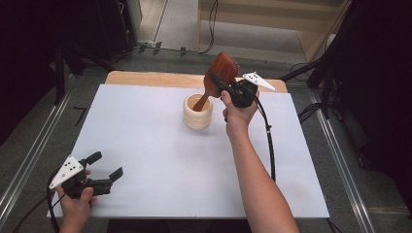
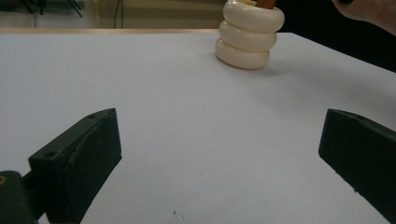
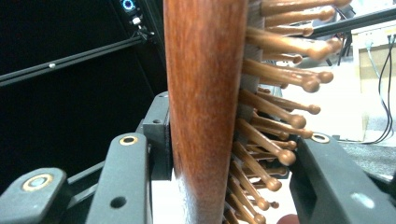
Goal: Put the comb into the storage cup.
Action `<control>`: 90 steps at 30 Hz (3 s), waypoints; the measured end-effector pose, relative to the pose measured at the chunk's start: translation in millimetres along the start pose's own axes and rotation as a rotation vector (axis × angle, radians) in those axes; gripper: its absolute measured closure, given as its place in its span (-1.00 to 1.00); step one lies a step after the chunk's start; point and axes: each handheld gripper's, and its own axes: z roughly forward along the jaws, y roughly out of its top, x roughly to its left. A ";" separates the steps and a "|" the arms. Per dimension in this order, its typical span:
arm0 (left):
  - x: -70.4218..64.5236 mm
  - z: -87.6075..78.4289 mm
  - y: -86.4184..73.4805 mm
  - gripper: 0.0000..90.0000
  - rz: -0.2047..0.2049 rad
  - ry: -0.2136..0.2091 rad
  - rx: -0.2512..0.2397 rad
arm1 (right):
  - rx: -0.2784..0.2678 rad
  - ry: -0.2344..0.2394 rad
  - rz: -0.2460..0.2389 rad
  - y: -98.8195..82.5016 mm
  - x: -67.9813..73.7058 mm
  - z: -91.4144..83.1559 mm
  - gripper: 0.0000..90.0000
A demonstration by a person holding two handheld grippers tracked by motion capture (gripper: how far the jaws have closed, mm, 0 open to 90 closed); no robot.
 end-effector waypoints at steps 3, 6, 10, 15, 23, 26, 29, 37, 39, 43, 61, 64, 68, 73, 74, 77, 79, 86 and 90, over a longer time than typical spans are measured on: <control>0.1 -0.1 0.0 -1.00 0.000 -0.003 0.000 | 0.007 -0.005 0.009 -6.3 -1.7 2.2 0.18; 0.1 0.0 0.0 -1.00 0.001 -0.004 0.000 | 0.018 -0.017 0.017 -12.9 -5.0 4.1 0.18; 0.4 0.0 0.2 -1.00 0.002 -0.006 0.001 | 0.032 -0.031 0.024 -19.7 -8.1 6.3 0.18; 0.3 0.2 0.2 -1.00 0.002 -0.006 0.001 | 0.042 -0.039 0.026 -26.8 -9.9 8.9 0.18; 0.6 0.0 0.2 -1.00 0.001 -0.009 0.000 | 0.064 -0.050 0.029 -40.3 -9.3 14.8 0.18; 0.6 0.0 0.2 -1.00 0.000 -0.010 -0.001 | 0.070 -0.054 0.039 -44.8 -10.2 16.4 0.18; 0.8 0.0 0.2 -1.00 0.001 -0.012 -0.001 | 0.074 -0.057 0.047 -49.2 -11.7 17.7 0.18; 0.9 0.3 0.3 -1.00 0.001 -0.014 0.000 | 0.064 -0.063 0.088 -52.3 -13.5 18.8 0.18; 0.8 0.3 0.3 -1.00 0.001 -0.014 0.000 | 0.055 -0.069 0.100 -54.5 -14.1 19.8 0.17; 0.8 0.2 0.3 -1.00 0.001 -0.014 0.000 | 0.041 -0.079 0.146 -58.3 -15.9 20.5 0.17; 0.7 0.8 0.5 -1.00 0.006 -0.013 0.002 | 0.075 -0.078 0.219 -57.0 -28.9 14.9 -0.16; 0.4 1.0 0.4 -1.00 0.005 -0.013 0.002 | 0.090 -0.070 0.207 -56.3 -29.1 13.3 -0.21; 0.3 1.0 0.4 -1.00 0.007 -0.012 0.004 | 0.102 -0.061 0.200 -56.9 -30.5 11.2 -0.27; 0.2 1.1 0.4 -1.00 0.008 -0.013 0.004 | 0.132 -0.051 0.175 -56.1 -29.4 9.3 -0.52; 0.1 1.2 0.4 -1.00 0.007 -0.012 0.004 | 0.138 -0.052 0.162 -55.8 -29.1 9.0 -0.58; 0.1 1.2 0.4 -1.00 0.008 -0.013 0.004 | 0.155 -0.048 0.131 -54.2 -27.0 7.2 -0.76; 0.0 1.2 0.5 -1.00 0.009 -0.013 0.005 | 0.164 -0.045 0.101 -53.0 -25.3 5.7 -0.81; -0.2 1.2 0.5 -1.00 0.010 -0.015 0.005 | 0.197 -0.041 0.034 -50.3 -19.9 0.2 -1.00; -0.4 1.3 0.5 -1.00 0.012 -0.018 0.004 | 0.204 -0.037 -0.001 -51.3 -18.4 -5.7 -1.00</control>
